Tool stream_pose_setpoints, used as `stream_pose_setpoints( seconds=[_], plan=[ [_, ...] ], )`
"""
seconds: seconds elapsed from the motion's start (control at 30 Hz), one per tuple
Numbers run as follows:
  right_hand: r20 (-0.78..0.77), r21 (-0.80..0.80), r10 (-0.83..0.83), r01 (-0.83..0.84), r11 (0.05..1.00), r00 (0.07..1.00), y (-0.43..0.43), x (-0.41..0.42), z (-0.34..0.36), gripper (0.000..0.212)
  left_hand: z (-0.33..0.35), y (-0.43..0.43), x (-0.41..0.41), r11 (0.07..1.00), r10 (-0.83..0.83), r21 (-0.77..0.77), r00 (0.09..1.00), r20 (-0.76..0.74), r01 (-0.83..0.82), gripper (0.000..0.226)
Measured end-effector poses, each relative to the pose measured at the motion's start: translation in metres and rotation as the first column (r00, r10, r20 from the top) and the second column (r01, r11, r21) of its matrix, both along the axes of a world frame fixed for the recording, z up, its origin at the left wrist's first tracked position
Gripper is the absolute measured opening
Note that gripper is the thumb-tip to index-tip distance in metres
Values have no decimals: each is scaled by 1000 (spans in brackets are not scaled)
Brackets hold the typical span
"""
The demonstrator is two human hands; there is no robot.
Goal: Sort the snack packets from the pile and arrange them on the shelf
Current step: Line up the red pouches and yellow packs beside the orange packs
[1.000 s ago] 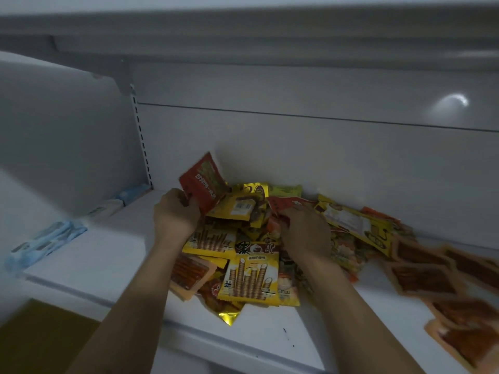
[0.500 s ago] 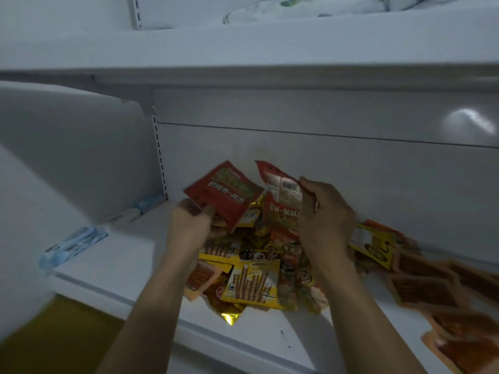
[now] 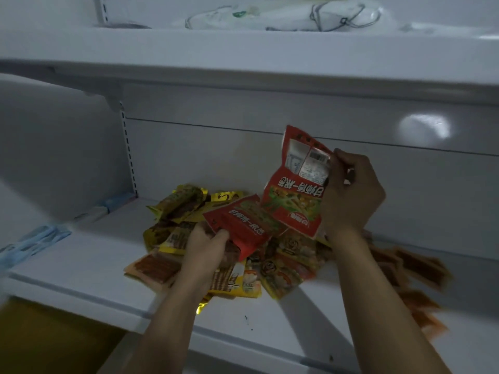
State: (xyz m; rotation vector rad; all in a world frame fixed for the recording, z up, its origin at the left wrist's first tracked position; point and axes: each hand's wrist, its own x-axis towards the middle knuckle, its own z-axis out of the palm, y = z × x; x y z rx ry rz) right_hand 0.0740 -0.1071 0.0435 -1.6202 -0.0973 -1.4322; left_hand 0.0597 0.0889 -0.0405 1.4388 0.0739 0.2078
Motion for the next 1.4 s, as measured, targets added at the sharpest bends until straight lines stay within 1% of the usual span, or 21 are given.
stream_pose_setpoints(
  seconds=[0.03,0.1,0.17,0.2,0.27,0.37,0.43,0.53,0.6,0.67,0.73,0.83,0.9,0.97,1.03,1.1,1.13,1.2,1.3,1.37,1.4],
  plan=[
    [36,-66,-25,27,997,999,-2,-1,0,18,0,-2,-2,1000,-23,-16,1000,-9,23,24],
    [117,-245,-35,63,967,993,2,-8,-1,20,2,-8,-6,990,-89,-108,996,-18,87,23],
    [201,-498,47,61,865,978,15,-15,-13,24,6,-14,-9,958,-166,-239,986,-3,161,24],
    [184,-602,106,26,798,977,22,-15,-25,28,7,-16,-10,937,-196,-292,980,18,192,26],
    [42,-698,190,-107,708,981,27,-12,-56,30,8,-16,-10,909,-215,-350,974,67,225,31],
    [-142,-657,216,-255,709,966,16,-10,-86,31,8,-13,-13,892,-239,-368,965,112,263,39],
    [-207,-610,236,-314,728,950,12,-13,-87,29,5,-11,-16,874,-284,-379,953,108,304,47],
    [-250,-570,285,-379,729,925,9,-19,-82,27,0,-7,-19,826,-358,-431,929,97,363,54],
    [-262,-554,306,-403,728,915,3,-23,-81,31,-1,-6,-23,758,-410,-513,906,105,402,56],
    [-282,-557,320,-426,713,905,-6,-26,-82,30,3,-5,-28,692,-462,-581,881,100,429,53],
    [-301,-588,297,-421,691,906,-15,-28,-86,33,8,-5,-31,665,-507,-600,859,73,444,47],
    [-324,-619,282,-428,658,903,-28,-33,-91,41,14,-11,-34,690,-546,-575,837,-16,439,54],
    [-310,-629,288,-423,653,906,-34,-39,-91,33,17,-18,-36,730,-562,-512,824,-73,453,53],
    [-301,-633,288,-417,653,909,-42,-45,-92,20,18,-28,-38,778,-553,-438,822,-135,451,45],
    [-315,-656,255,-404,637,914,-50,-51,-93,20,16,-39,-39,817,-518,-399,834,-191,417,46],
    [-348,-667,219,-405,625,911,-60,-54,-96,26,12,-49,-39,856,-476,-339,852,-218,391,48],
    [-367,-653,208,-410,637,907,-66,-57,-97,27,11,-55,-39,872,-455,-303,865,-214,384,44],
    [-406,-551,222,-431,715,886,-75,-67,-99,26,8,-65,-41,891,-421,-270,887,-191,365,38],
    [-441,-205,330,-451,869,835,-86,-83,-98,36,7,-79,-44,897,-398,-279,902,-168,344,40],
    [-448,10,410,-454,891,794,-95,-88,-101,37,8,-90,-47,905,-380,-262,913,-150,334,41],
    [-455,88,452,-467,880,767,-98,-91,-101,32,8,-96,-49,911,-371,-241,919,-132,333,43]
  ],
)
